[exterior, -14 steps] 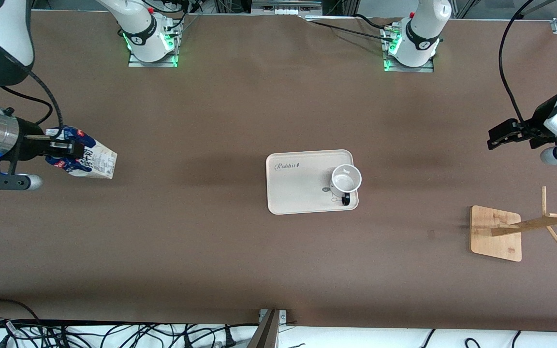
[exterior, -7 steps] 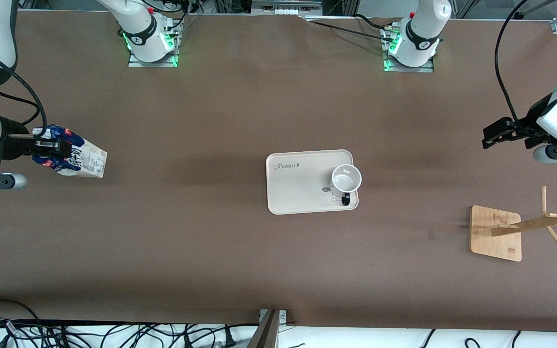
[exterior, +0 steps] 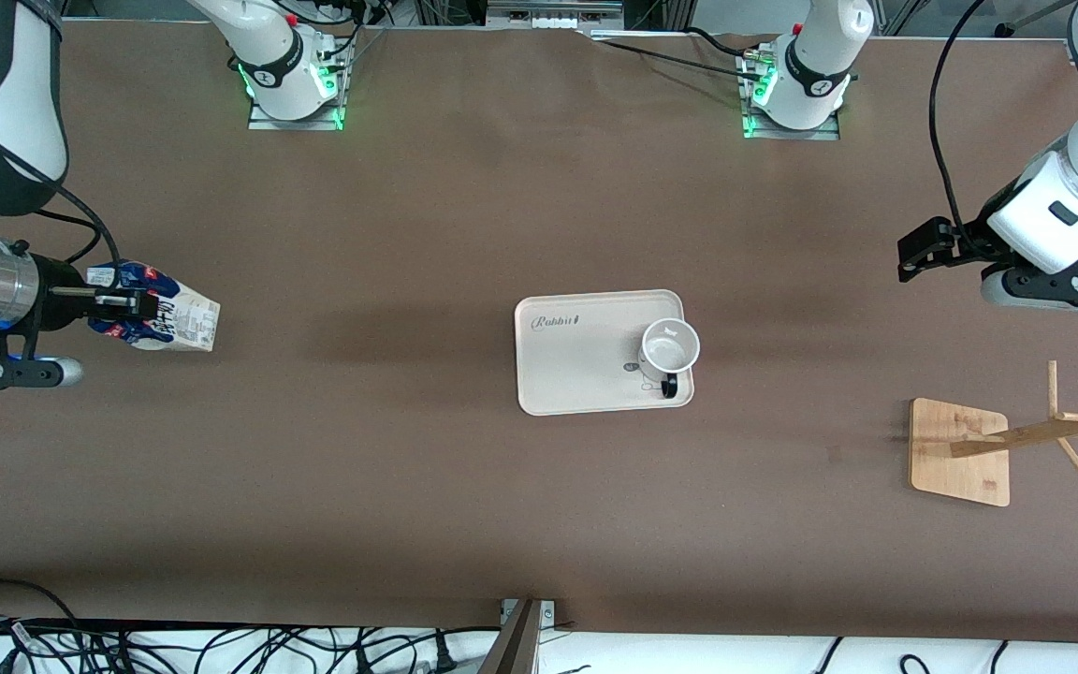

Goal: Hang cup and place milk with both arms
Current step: 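Hold the carton with the right gripper while the left gripper reaches the mug, then lower the carton to the table while the left gripper grasps the mug rim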

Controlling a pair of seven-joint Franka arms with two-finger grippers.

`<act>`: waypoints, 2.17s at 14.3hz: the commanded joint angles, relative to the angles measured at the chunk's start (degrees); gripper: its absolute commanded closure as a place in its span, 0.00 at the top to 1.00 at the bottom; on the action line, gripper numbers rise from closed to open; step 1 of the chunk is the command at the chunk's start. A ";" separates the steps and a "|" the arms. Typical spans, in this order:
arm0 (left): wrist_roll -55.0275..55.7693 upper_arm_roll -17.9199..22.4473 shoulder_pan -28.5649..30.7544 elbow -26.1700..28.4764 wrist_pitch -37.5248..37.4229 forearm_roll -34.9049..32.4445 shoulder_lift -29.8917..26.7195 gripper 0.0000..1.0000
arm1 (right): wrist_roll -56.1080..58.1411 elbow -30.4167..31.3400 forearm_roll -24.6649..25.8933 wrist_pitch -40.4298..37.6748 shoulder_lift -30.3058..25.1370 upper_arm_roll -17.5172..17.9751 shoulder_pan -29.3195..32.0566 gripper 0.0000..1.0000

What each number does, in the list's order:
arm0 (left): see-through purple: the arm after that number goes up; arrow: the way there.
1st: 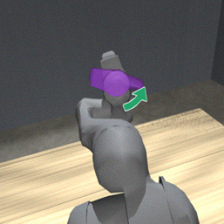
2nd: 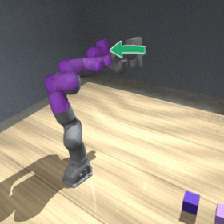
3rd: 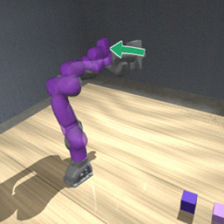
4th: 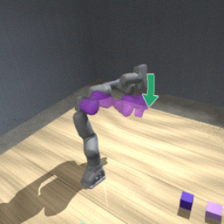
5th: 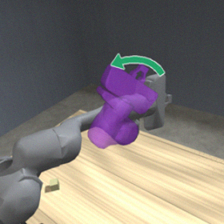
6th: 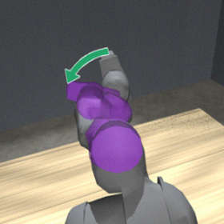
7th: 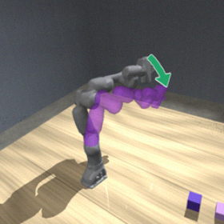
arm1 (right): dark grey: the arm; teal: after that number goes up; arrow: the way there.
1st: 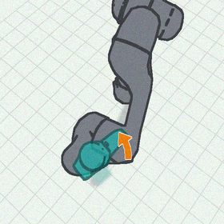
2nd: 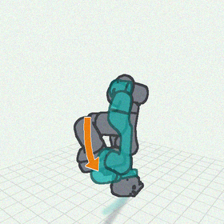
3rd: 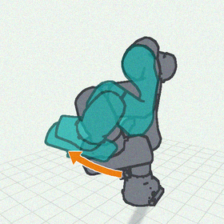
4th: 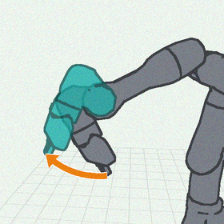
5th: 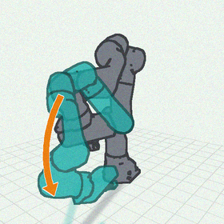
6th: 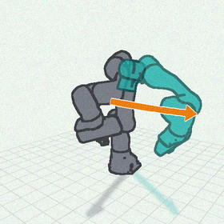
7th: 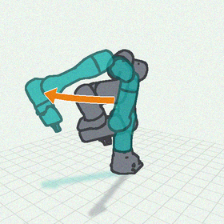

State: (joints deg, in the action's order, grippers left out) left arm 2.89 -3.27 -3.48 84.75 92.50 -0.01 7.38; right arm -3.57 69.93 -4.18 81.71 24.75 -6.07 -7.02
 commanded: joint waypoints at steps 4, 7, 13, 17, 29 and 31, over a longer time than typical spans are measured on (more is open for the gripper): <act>-0.70 -1.22 -1.00 -2.49 -0.39 -0.87 2.03 1.00 | 0.41 8.28 -0.39 5.90 -1.37 0.01 0.43 0.32; -0.78 -1.13 -1.97 -1.26 -0.22 -3.15 7.02 1.00 | 0.41 13.46 -0.56 10.56 -2.34 0.01 0.43 0.32; 3.86 -1.22 -6.26 -0.73 0.91 -1.15 13.18 1.00 | 0.06 24.99 -0.65 23.74 -6.12 0.62 0.34 0.32; 14.13 -1.13 -11.01 -0.56 7.85 3.69 19.07 1.00 | 0.23 28.94 -3.44 29.37 -7.17 0.71 0.34 0.32; 31.36 -1.22 -20.59 0.24 24.92 3.87 31.03 0.99 | 9.63 35.80 -13.22 38.61 -4.62 0.18 0.60 0.32; 33.31 -1.22 -21.65 0.24 25.01 3.79 31.73 0.92 | 9.64 35.80 -13.22 38.87 -4.19 0.18 0.60 0.32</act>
State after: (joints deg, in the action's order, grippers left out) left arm 34.00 -5.01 -23.63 85.27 117.03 2.78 38.50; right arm 4.48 104.90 -15.91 119.63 20.89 -6.10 -6.88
